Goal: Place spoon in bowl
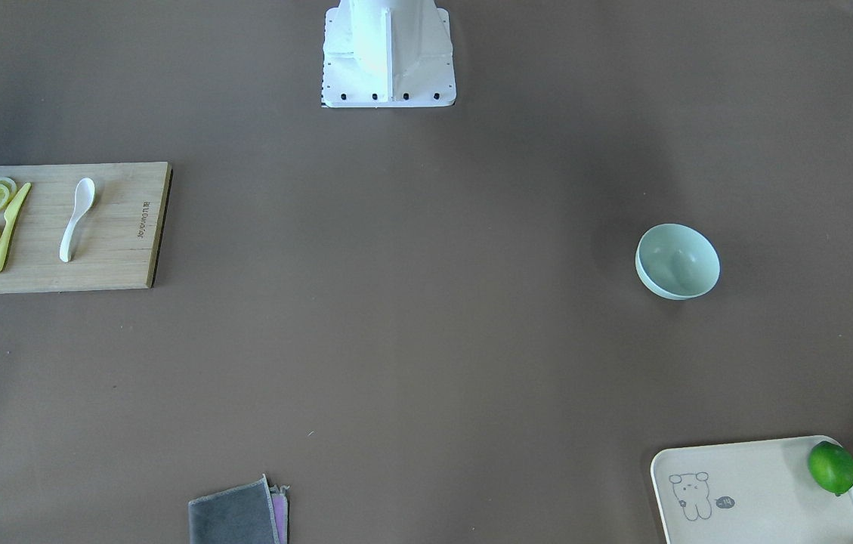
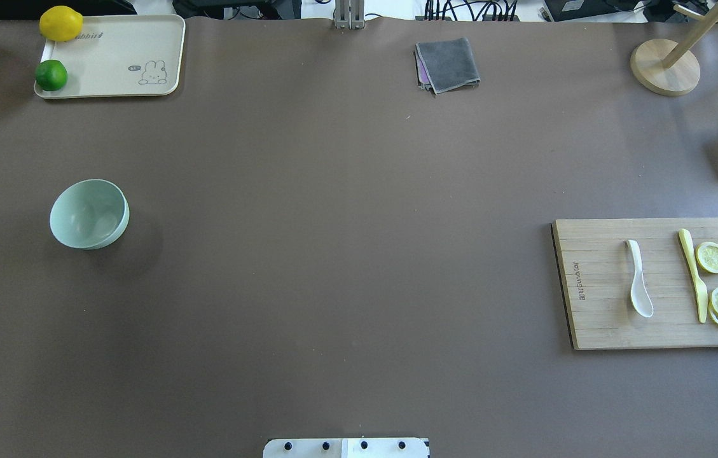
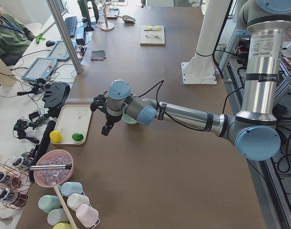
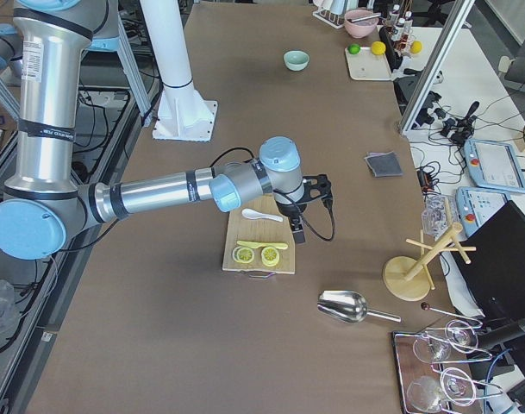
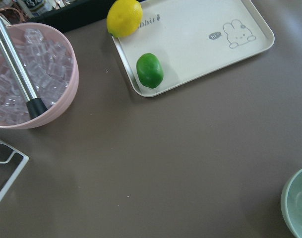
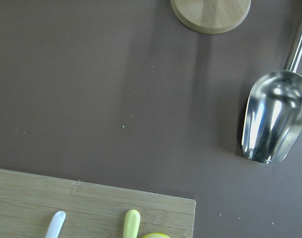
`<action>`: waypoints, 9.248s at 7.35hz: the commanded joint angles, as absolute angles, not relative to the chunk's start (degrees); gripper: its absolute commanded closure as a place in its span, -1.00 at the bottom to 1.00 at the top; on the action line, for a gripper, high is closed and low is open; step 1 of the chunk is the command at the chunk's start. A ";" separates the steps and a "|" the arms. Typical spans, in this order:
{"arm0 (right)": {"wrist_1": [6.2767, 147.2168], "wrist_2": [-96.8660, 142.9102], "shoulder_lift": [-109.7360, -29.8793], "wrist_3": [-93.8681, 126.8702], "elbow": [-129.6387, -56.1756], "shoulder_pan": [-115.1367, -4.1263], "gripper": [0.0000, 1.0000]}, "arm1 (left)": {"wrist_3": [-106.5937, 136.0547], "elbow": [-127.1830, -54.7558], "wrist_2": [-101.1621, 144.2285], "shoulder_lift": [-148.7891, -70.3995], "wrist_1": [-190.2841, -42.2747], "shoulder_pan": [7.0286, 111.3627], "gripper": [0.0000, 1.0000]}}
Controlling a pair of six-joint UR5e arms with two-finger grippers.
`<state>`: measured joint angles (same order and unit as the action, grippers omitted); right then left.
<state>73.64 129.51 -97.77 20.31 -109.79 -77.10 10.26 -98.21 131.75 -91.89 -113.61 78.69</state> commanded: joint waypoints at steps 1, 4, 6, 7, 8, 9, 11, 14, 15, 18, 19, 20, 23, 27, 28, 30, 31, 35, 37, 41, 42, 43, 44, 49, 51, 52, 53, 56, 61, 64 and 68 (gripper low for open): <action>67.71 124.31 -97.38 34.64 -109.51 -68.86 -1.00 | 23.91 -93.72 131.40 -92.28 -126.23 68.34 -0.96; 64.86 120.41 -97.91 40.69 -109.60 -63.72 -1.00 | 36.38 -87.56 128.00 -93.43 -138.67 58.47 -0.95; 64.86 120.41 -98.00 40.69 -109.69 -63.63 -1.00 | 36.83 -84.30 126.56 -93.52 -142.19 56.87 0.30; 64.86 120.41 -98.00 40.69 -109.69 -63.63 -1.00 | 36.83 -84.03 126.56 -93.52 -142.64 56.43 0.78; 64.86 120.41 -98.00 40.69 -109.77 -63.63 -1.00 | 36.83 -84.20 126.56 -93.52 -142.65 56.34 1.00; 64.86 120.41 -98.00 40.69 -109.78 -63.63 -1.00 | 37.17 -84.98 126.65 -93.60 -142.65 56.34 1.00; 64.86 120.41 -98.00 40.69 -109.78 -63.63 -1.00 | 39.88 -86.39 127.26 -95.87 -142.12 56.43 1.00; 64.86 120.41 -97.91 40.69 -109.86 -63.63 -1.00 | 56.63 -87.80 126.22 -106.57 -140.63 51.01 1.00; 64.86 120.41 -97.91 40.69 -109.86 -63.63 -1.00 | 60.26 -89.46 123.17 -110.79 -136.10 48.28 1.00; 64.86 120.32 -97.82 40.78 -109.78 -63.63 -1.00 | 66.15 -94.40 108.69 -122.04 -115.35 34.51 1.00; 64.86 120.32 -97.65 40.69 -109.78 -63.63 -1.00 | 67.66 -93.35 104.02 -125.73 -112.09 30.97 1.00; 64.86 120.32 -97.56 40.69 -109.78 -63.63 -1.00 | 67.68 -92.30 103.45 -127.42 -109.36 29.98 1.00; 64.86 120.32 -97.47 40.78 -109.86 -63.63 -1.00 | 67.41 -91.85 101.43 -127.35 -109.25 28.65 0.50; 64.86 120.41 -97.30 44.18 -110.12 -62.33 -1.00 | 61.66 -99.28 108.04 -122.47 -108.12 35.54 -0.96; 64.95 120.06 -97.29 48.99 -111.87 -60.40 -0.97 | 53.69 -103.41 118.29 -117.82 -104.36 44.73 -0.97; 65.13 112.99 -98.25 60.24 -115.56 -52.35 -0.95 | 32.13 -106.79 129.50 -104.57 -102.92 60.48 -0.97; 64.95 107.98 -99.91 61.68 -115.66 -47.51 -0.95 | 21.29 -106.44 133.38 -100.24 -102.57 67.17 -0.97; 51.94 99.89 -104.60 71.59 -110.67 -39.32 -0.69 | 17.49 -105.47 134.21 -98.00 -103.18 70.31 -0.97; 51.86 98.44 -103.01 71.98 -107.94 -38.15 -0.26 | 17.49 -105.38 133.95 -97.82 -103.36 70.22 -0.96; 52.03 96.94 -103.01 73.04 -107.93 -36.48 0.62 | 17.58 -105.38 133.95 -97.91 -103.36 70.14 -0.97; 52.12 96.86 -103.09 73.04 -107.93 -36.30 0.85 | 17.67 -105.47 133.95 -97.91 -103.36 70.14 -0.97; 52.12 96.77 -103.18 73.04 -107.93 -36.39 1.00 | 17.75 -105.47 134.12 -97.91 -103.36 70.14 -0.97; 52.21 96.42 -103.10 73.04 -108.80 -36.39 1.00 | 17.93 -105.47 134.12 -97.91 -103.45 70.14 -0.97; 92.55 96.15 -70.39 88.99 -112.77 -34.38 1.00 | 18.37 -105.38 134.12 -98.00 -103.45 69.96 -0.97; 98.59 93.09 -58.42 96.81 -107.18 -30.87 1.00 | 18.37 -105.12 134.30 -98.00 -103.53 69.96 -0.97; 100.96 91.95 -51.92 100.86 -101.74 -29.81 1.00 | 18.37 -105.12 134.30 -98.00 -103.54 69.87 -0.97; 101.94 89.93 -46.90 105.25 -97.25 -28.23 1.00 | 18.37 -105.12 134.30 -98.00 -103.54 69.87 -0.97; 101.95 87.63 -40.27 108.63 -91.42 -25.67 1.00 | 18.37 -105.03 134.30 -98.00 -103.54 69.87 -0.97; 101.87 85.25 -40.52 103.21 -91.84 -26.45 -1.00 | 18.37 -104.50 134.30 -98.09 -103.54 69.79 -0.97; 101.34 93.39 -47.51 88.14 -98.05 -34.16 -1.00 | 17.49 -105.11 134.30 -98.00 -102.84 70.57 -0.97; 101.07 107.72 -65.78 52.92 -109.58 -49.36 -1.00 | -2.56 -106.25 134.38 -93.52 -92.52 82.66 -0.97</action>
